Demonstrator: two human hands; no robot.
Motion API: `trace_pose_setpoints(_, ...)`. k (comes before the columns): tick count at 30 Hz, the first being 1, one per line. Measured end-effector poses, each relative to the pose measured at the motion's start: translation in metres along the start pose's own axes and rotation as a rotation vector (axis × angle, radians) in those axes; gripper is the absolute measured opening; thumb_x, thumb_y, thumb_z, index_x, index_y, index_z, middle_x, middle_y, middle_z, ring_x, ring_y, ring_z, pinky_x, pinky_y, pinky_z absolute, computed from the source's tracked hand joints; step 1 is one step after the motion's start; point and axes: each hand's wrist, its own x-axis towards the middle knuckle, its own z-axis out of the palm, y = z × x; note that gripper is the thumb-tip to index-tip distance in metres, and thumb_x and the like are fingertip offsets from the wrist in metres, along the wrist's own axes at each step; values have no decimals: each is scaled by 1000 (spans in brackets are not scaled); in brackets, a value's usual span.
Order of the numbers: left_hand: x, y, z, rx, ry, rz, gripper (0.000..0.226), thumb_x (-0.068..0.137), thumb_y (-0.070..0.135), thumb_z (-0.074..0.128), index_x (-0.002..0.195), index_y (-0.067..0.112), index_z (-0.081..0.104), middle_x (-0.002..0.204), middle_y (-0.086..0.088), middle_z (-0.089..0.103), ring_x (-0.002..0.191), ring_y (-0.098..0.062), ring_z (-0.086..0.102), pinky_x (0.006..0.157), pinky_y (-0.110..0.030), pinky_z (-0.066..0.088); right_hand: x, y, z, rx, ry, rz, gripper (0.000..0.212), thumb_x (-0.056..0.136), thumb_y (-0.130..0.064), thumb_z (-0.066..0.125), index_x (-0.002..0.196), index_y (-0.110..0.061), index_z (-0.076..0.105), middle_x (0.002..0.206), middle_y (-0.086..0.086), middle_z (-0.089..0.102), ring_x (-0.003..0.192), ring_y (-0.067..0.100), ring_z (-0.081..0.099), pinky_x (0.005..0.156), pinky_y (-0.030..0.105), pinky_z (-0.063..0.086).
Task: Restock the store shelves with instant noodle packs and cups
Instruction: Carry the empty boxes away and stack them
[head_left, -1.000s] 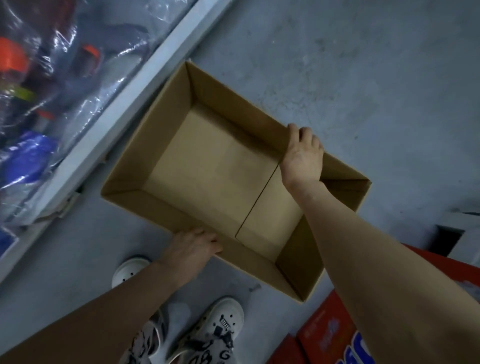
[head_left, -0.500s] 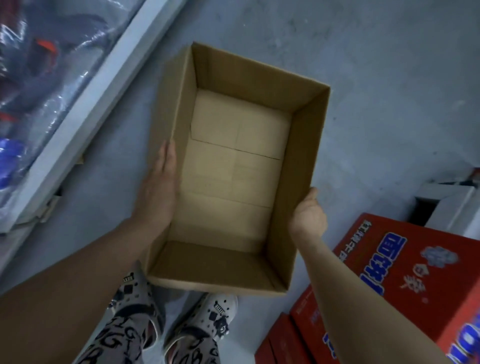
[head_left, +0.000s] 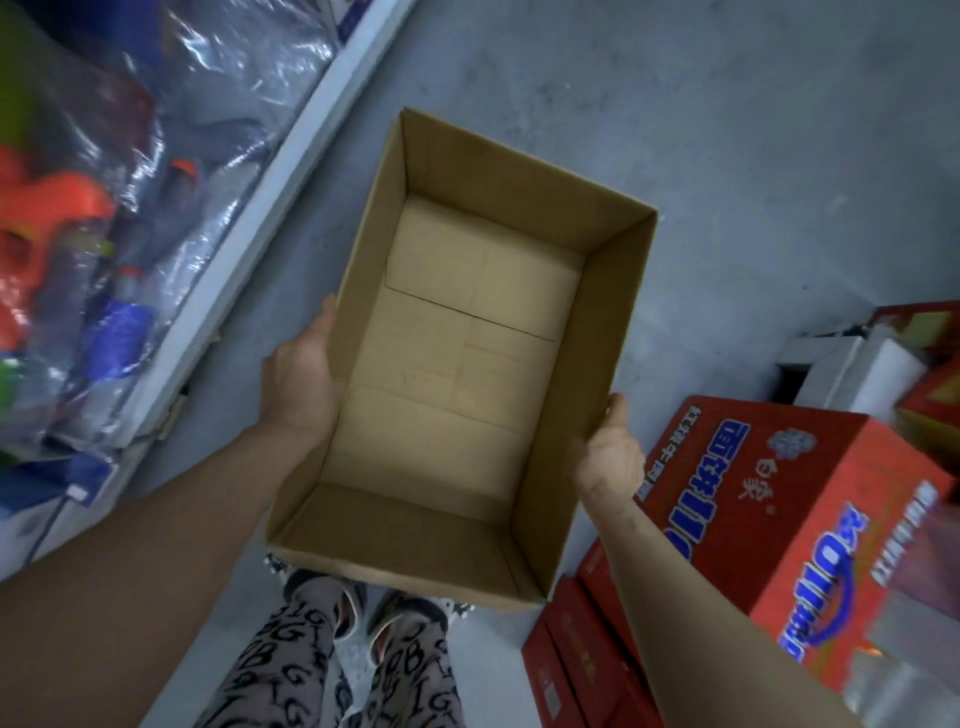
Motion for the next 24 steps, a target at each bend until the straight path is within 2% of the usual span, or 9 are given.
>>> trace_pose_setpoints(3, -35, 23, -47, -1, -2, -18, 91, 75, -17, 54, 154, 19, 29, 101, -25, 64, 97, -41, 60, 85, -39, 46, -43, -1, -37, 58, 28, -7, 61, 91, -7, 57, 140, -27, 27, 86, 6, 63, 77, 31, 65, 73, 47, 58)
trace_pose_setpoints(9, -117, 52, -134, 14, 30, -49, 89, 77, -12, 56, 154, 25, 29, 106, -22, 67, 95, -41, 62, 85, -42, 49, -128, -2, -111, 113, 88, -95, 84, 87, -3, 57, 152, -34, 13, 102, 12, 68, 84, 33, 65, 79, 47, 56)
trace_pose_setpoints(15, -194, 63, -207, 37, 126, -75, 85, 78, -6, 57, 152, 28, 33, 99, -20, 70, 90, -42, 63, 83, -46, 49, -213, 4, -174, 154, 138, -157, 73, 91, -9, 54, 150, -36, 21, 106, 13, 69, 91, 36, 65, 81, 42, 50)
trace_pose_setpoints(21, -270, 66, -276, 61, 226, -43, 84, 79, -4, 56, 151, 34, 33, 104, -21, 68, 96, -43, 61, 85, -46, 47, -305, 17, -217, 222, 179, -223, 71, 87, -9, 53, 146, -37, 25, 101, 13, 69, 92, 38, 65, 82, 45, 52)
trace_pose_setpoints(24, -302, 57, -301, 61, 247, -27, 87, 79, -2, 56, 151, 39, 29, 100, -19, 69, 91, -41, 62, 81, -46, 50, -349, 28, -230, 241, 200, -232, 71, 86, -8, 52, 145, -38, 25, 102, 13, 69, 93, 39, 64, 84, 46, 52)
